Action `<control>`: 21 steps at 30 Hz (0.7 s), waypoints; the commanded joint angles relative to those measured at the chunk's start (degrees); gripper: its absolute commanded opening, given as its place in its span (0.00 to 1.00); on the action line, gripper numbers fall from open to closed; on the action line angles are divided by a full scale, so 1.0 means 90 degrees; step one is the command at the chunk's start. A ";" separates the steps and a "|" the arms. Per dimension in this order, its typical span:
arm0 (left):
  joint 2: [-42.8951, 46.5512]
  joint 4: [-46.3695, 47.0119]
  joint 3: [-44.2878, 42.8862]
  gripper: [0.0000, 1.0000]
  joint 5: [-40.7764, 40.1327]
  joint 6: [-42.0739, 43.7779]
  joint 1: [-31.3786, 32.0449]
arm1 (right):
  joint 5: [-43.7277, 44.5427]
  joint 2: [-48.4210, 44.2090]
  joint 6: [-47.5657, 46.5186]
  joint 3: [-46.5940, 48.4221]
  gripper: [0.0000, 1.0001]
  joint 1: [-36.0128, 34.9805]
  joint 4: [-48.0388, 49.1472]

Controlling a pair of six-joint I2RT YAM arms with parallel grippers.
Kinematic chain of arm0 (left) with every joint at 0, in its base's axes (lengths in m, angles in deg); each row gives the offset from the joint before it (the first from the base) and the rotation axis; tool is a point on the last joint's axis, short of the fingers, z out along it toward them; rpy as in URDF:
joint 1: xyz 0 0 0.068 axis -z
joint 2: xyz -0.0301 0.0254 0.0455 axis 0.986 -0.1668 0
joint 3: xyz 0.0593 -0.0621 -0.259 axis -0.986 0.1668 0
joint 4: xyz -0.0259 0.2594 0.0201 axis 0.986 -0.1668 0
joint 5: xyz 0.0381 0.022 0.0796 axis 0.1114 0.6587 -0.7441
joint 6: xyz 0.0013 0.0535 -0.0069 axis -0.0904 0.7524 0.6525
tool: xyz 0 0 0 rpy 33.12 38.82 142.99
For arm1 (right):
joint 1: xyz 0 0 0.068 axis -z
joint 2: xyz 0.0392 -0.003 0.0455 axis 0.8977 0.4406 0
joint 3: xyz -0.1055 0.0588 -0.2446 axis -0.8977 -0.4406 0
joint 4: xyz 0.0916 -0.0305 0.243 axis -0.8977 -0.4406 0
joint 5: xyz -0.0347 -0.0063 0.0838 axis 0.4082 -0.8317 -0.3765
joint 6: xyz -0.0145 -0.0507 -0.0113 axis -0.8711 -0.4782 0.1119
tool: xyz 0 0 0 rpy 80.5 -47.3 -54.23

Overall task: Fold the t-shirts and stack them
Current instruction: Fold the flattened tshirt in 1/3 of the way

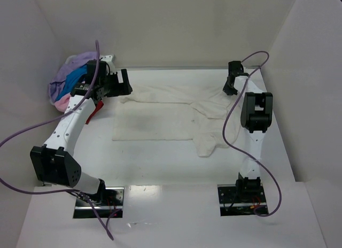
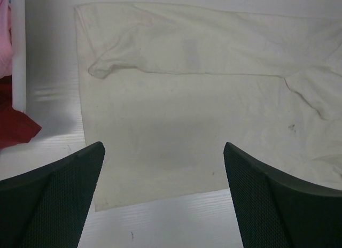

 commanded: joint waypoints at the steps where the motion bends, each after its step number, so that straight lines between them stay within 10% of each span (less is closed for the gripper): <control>1: -0.0130 0.0036 0.0114 1.00 0.0045 -0.0129 -0.0024 | 0.0167 0.0407 -0.0110 0.0219 0.00 0.0073 -0.0284; 10: 0.0268 -0.0081 0.0855 1.00 -0.0072 -0.0557 -0.0024 | -0.0223 -0.1055 -0.0110 -0.0140 0.05 0.0336 -0.0041; 21: 0.0514 0.0318 0.2456 1.00 -0.0405 -0.1446 -0.0257 | -0.0622 -0.4778 0.0494 -0.3216 0.95 0.0336 0.0254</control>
